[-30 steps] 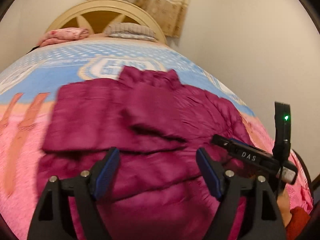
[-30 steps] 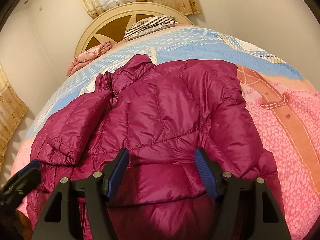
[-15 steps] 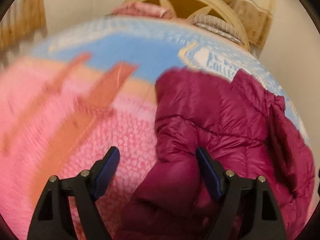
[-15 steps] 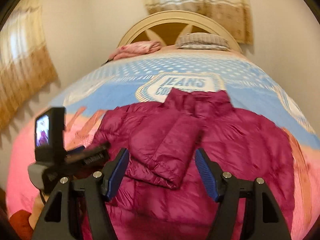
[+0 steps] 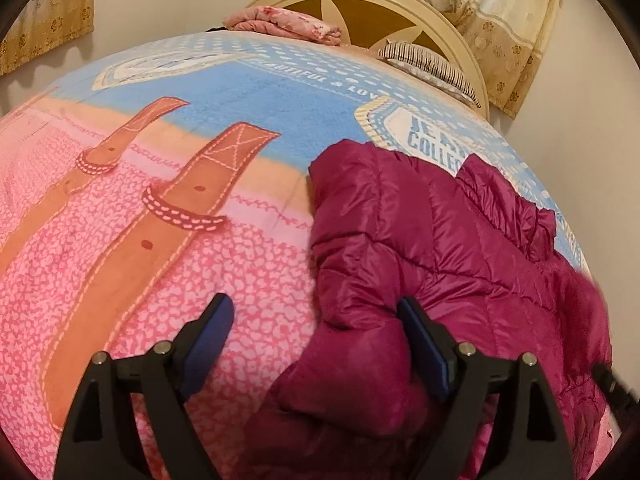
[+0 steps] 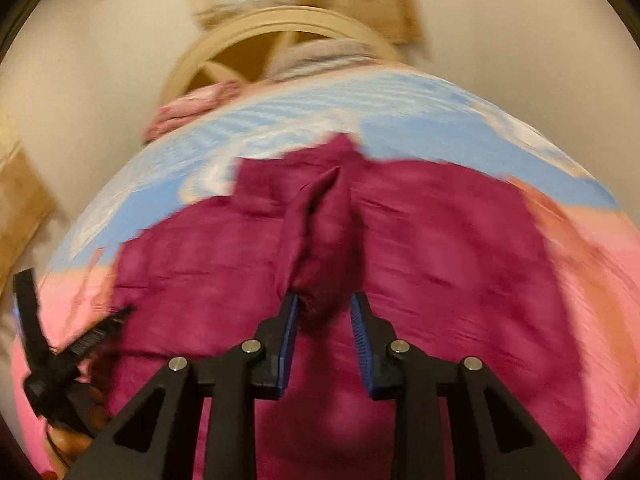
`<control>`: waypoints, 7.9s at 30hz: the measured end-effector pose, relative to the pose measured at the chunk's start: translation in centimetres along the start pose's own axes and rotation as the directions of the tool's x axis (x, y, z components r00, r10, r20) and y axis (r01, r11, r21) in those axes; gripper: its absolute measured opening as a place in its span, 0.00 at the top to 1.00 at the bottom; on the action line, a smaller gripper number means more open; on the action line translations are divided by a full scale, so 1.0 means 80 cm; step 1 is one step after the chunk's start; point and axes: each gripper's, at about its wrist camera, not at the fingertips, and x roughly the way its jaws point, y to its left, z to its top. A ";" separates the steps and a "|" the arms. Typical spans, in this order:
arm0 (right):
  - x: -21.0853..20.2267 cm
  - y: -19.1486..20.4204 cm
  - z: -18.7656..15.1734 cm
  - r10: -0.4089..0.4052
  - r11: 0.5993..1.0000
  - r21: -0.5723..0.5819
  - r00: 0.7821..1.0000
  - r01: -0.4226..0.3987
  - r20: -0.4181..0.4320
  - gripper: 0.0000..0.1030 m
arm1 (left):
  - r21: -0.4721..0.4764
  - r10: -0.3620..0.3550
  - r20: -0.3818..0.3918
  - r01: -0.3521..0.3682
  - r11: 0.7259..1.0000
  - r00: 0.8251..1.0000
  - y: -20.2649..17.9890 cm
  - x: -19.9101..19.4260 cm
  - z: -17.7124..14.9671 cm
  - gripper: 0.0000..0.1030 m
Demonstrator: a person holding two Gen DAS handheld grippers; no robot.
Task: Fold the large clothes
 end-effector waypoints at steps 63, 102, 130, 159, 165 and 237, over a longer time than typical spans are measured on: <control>0.179 0.017 0.208 0.070 0.972 0.235 0.968 -0.011 -0.242 0.37 | 0.104 -0.057 0.018 0.054 0.993 0.998 -0.078 0.033 0.027 0.08; 0.142 -0.044 0.086 -0.167 0.985 0.024 0.984 0.169 -0.064 0.91 | -0.015 -0.214 0.043 0.214 0.977 0.976 -0.050 0.017 0.032 0.04; 0.139 -0.075 0.079 -0.022 0.989 0.143 1.000 0.025 -0.019 0.91 | 0.243 -0.029 -0.118 0.057 0.968 0.993 -0.161 0.080 0.060 0.39; 0.030 -0.026 0.145 -0.086 0.995 0.066 0.972 0.073 0.217 0.71 | 0.236 0.029 -0.037 -0.019 0.972 0.999 -0.159 0.086 0.043 0.29; 0.134 -0.028 0.136 -0.074 0.997 -0.005 0.997 0.074 -0.030 0.87 | 0.228 0.015 -0.038 -0.006 0.974 0.999 -0.157 0.084 0.043 0.29; -0.129 0.001 -0.051 -0.029 0.962 -0.262 0.985 0.073 0.168 0.44 | 0.211 -0.332 -0.015 0.327 0.921 0.943 0.030 -0.197 -0.092 0.11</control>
